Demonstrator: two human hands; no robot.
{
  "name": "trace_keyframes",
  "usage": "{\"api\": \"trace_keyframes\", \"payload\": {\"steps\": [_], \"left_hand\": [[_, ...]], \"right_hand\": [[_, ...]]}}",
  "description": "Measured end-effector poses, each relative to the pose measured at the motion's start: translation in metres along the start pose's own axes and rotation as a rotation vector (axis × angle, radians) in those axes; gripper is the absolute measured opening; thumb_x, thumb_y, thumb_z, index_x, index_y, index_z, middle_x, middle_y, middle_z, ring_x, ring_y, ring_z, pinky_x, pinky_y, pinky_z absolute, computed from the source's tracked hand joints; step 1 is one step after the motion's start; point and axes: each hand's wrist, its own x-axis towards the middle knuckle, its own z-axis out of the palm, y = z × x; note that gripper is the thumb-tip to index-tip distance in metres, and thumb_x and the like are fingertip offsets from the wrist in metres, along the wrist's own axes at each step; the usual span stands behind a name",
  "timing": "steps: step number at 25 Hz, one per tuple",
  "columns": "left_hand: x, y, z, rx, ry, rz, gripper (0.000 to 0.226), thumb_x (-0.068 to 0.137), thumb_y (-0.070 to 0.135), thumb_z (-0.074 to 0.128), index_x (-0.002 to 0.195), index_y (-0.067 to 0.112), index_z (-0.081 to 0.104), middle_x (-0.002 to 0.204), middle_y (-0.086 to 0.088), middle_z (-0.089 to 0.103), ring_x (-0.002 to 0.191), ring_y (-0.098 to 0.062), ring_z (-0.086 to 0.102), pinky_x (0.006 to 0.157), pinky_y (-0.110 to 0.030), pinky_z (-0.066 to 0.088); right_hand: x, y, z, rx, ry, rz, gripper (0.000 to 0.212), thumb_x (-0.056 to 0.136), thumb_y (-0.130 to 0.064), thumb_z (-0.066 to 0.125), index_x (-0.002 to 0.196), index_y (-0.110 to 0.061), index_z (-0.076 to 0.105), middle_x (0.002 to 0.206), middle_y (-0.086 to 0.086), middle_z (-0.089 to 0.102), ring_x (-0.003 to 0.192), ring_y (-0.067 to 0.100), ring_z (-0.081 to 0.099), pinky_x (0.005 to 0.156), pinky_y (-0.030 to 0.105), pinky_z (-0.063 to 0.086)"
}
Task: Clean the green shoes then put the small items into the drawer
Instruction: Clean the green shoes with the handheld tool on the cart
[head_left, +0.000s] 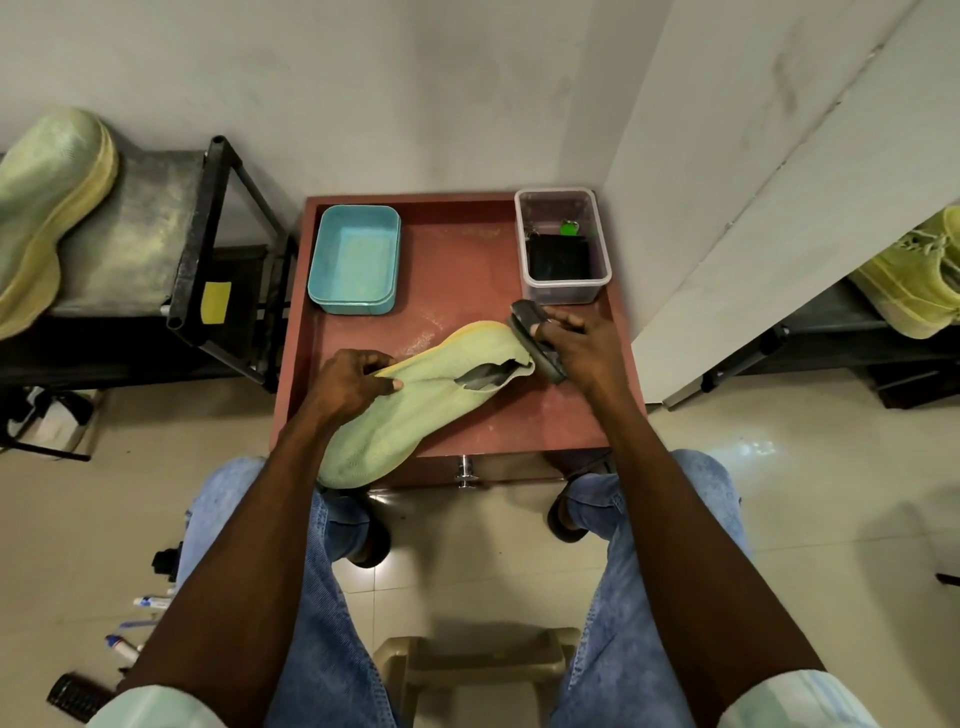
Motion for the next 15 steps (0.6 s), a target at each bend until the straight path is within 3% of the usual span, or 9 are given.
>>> {"api": "trace_keyframes", "payload": {"steps": [3,5,8,10,12,15], "left_hand": [[-0.006,0.003,0.008,0.164,0.035,0.03,0.045,0.082,0.018,0.075,0.124,0.01,0.063,0.121,-0.009,0.066,0.104,-0.021,0.062,0.089,-0.029,0.046],[-0.015,0.013,0.015,0.173,0.168,0.07,0.056,0.08,0.023,0.077,0.13,0.006,0.057,0.13,-0.01,0.06,0.116,-0.024,0.058,0.098,-0.031,0.044],[-0.035,0.042,0.038,0.164,0.388,0.247,0.05,0.083,0.031,0.073,0.126,0.009,0.061,0.13,-0.011,0.06,0.12,-0.026,0.055,0.103,-0.037,0.043],[-0.043,0.07,0.059,0.142,0.409,0.353,0.047,0.081,0.035,0.074,0.12,0.01,0.066,0.121,-0.01,0.066,0.113,-0.025,0.058,0.097,-0.034,0.045],[-0.043,0.095,0.079,0.16,0.407,0.385,0.045,0.079,0.039,0.075,0.113,0.012,0.07,0.112,-0.009,0.07,0.103,-0.025,0.061,0.087,-0.032,0.047],[-0.032,0.113,0.094,0.278,0.423,0.331,0.037,0.082,0.041,0.069,0.106,0.014,0.073,0.103,-0.009,0.073,0.094,-0.028,0.065,0.077,-0.035,0.052]], "right_hand": [[-0.002,0.003,-0.001,-0.034,0.086,0.03,0.026,0.082,-0.021,0.072,0.107,-0.012,0.074,0.09,0.0,0.072,0.082,0.016,0.068,0.07,0.025,0.052],[-0.004,0.003,0.0,0.101,-0.005,0.069,0.03,0.083,-0.02,0.071,0.112,-0.014,0.072,0.095,-0.001,0.073,0.083,0.015,0.07,0.066,0.023,0.054],[-0.007,0.004,0.002,-0.034,-0.022,0.026,0.036,0.082,-0.024,0.072,0.117,-0.016,0.07,0.102,0.002,0.073,0.084,0.015,0.07,0.068,0.026,0.055],[-0.005,0.004,0.0,0.007,0.047,0.027,0.033,0.081,-0.025,0.072,0.113,-0.016,0.071,0.097,-0.001,0.073,0.084,0.014,0.07,0.073,0.028,0.057],[-0.003,0.003,0.001,0.181,-0.042,0.101,0.031,0.082,-0.022,0.072,0.112,-0.015,0.072,0.096,-0.001,0.074,0.083,0.011,0.071,0.07,0.026,0.057],[-0.004,0.007,0.004,0.063,-0.059,0.133,0.028,0.079,-0.021,0.072,0.106,-0.016,0.074,0.094,0.003,0.075,0.082,0.017,0.07,0.071,0.029,0.054]]}}
